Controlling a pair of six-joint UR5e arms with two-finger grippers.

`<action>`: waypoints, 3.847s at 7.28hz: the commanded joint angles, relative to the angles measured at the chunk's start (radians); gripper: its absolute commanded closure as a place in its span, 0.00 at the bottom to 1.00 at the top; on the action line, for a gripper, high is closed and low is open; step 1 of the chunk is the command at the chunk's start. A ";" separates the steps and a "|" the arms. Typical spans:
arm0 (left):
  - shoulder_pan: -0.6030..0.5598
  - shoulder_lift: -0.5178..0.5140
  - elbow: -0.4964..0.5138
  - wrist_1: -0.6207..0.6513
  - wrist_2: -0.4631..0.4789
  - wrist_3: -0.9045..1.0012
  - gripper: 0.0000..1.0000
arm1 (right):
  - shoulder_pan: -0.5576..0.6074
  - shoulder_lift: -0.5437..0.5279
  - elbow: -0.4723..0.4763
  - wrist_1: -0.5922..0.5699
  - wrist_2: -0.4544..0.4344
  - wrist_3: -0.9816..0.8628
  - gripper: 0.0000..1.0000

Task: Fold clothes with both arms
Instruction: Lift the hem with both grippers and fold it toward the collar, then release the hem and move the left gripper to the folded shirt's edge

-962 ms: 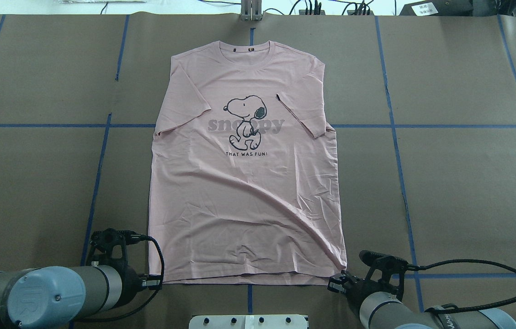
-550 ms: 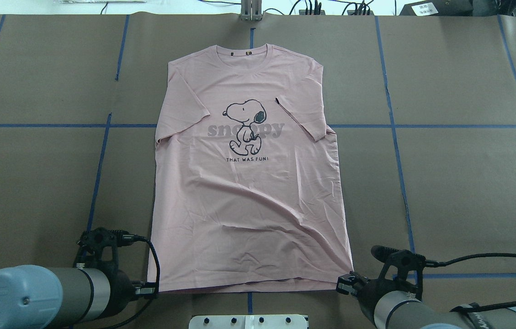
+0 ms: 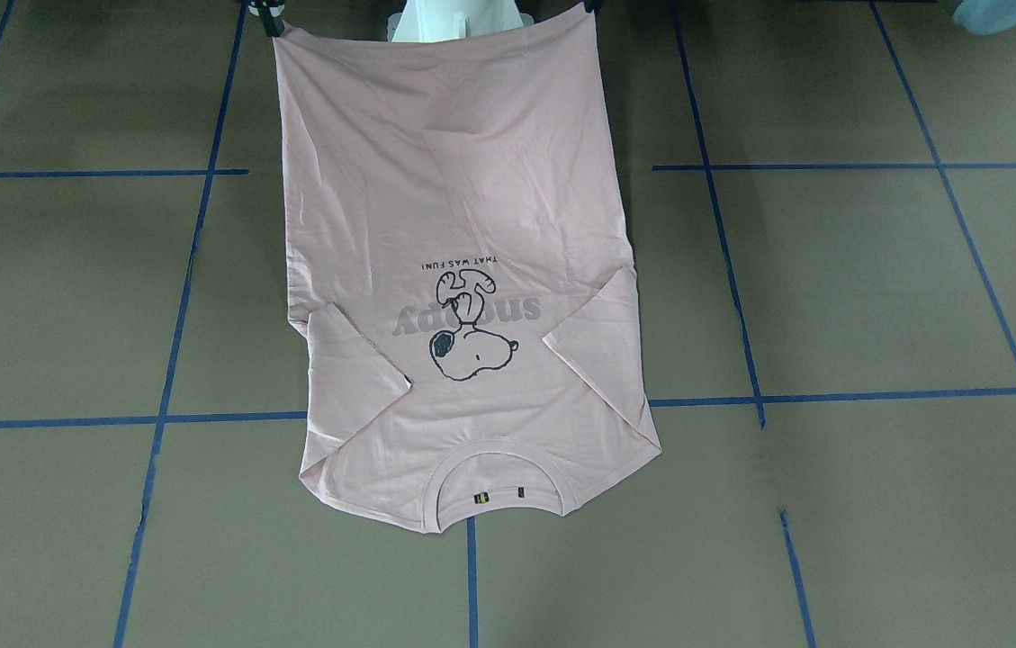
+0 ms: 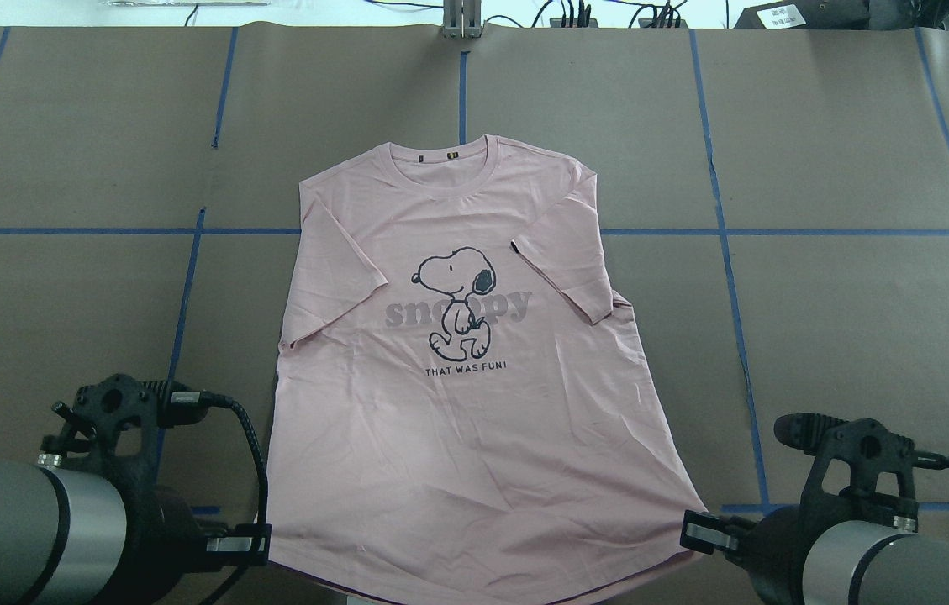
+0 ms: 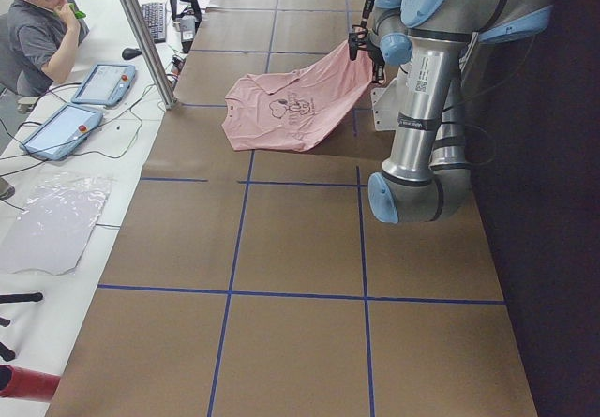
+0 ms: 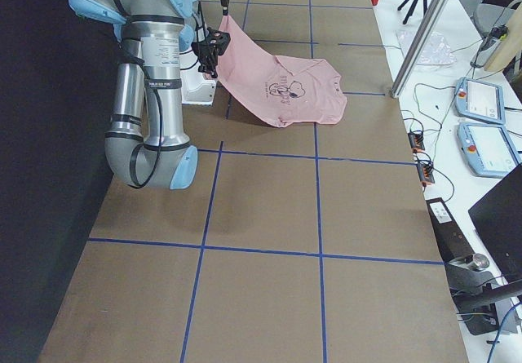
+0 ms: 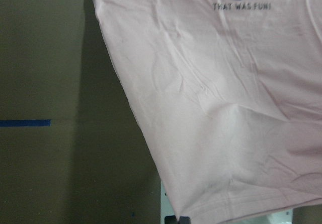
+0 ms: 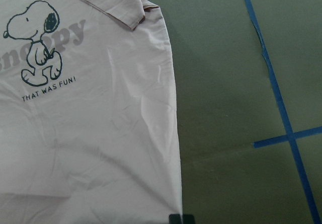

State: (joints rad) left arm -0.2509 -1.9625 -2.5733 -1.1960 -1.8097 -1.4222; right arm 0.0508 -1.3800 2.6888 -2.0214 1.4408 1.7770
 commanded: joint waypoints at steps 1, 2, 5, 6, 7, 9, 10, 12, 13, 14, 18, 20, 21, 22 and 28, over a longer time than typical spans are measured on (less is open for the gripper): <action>-0.087 -0.055 0.097 0.035 -0.011 0.150 1.00 | 0.090 0.158 -0.089 -0.080 0.024 -0.097 1.00; -0.164 -0.074 0.167 0.035 -0.014 0.236 1.00 | 0.181 0.218 -0.171 -0.077 0.030 -0.198 1.00; -0.358 -0.111 0.486 -0.205 -0.016 0.397 1.00 | 0.513 0.323 -0.580 0.150 0.180 -0.399 1.00; -0.402 -0.119 0.577 -0.281 -0.016 0.443 1.00 | 0.574 0.325 -0.704 0.277 0.213 -0.442 1.00; -0.439 -0.137 0.635 -0.299 -0.016 0.482 1.00 | 0.610 0.328 -0.769 0.329 0.216 -0.470 1.00; -0.501 -0.173 0.767 -0.376 -0.014 0.537 1.00 | 0.668 0.435 -0.950 0.364 0.222 -0.502 1.00; -0.524 -0.199 0.906 -0.498 -0.014 0.537 1.00 | 0.701 0.475 -1.089 0.454 0.246 -0.539 1.00; -0.553 -0.243 1.207 -0.757 0.027 0.545 0.01 | 0.741 0.591 -1.498 0.774 0.245 -0.599 0.01; -0.565 -0.251 1.247 -0.810 0.059 0.610 0.00 | 0.780 0.617 -1.571 0.808 0.260 -0.658 0.00; -0.589 -0.245 1.245 -0.815 0.055 0.688 0.00 | 0.822 0.615 -1.574 0.806 0.323 -0.733 0.00; -0.581 -0.155 1.077 -0.815 0.038 0.683 0.00 | 0.867 0.521 -1.464 0.820 0.437 -0.847 0.00; -0.518 -0.029 0.879 -0.814 -0.029 0.588 0.00 | 0.868 0.455 -1.373 0.825 0.446 -0.847 0.00; -0.458 0.025 0.807 -0.812 -0.027 0.515 0.00 | 0.870 0.444 -1.351 0.825 0.457 -0.847 0.00; -0.389 0.066 0.753 -0.811 -0.014 0.418 0.00 | 0.870 0.438 -1.340 0.825 0.457 -0.846 0.00; -0.139 0.125 0.722 -0.803 0.168 0.128 0.33 | 0.871 0.400 -1.267 0.816 0.461 -0.844 0.00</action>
State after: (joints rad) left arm -0.3973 -1.8422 -1.8514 -2.0020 -1.6442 -1.2883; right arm 0.9219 -0.9747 1.4132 -1.2032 1.8983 0.9325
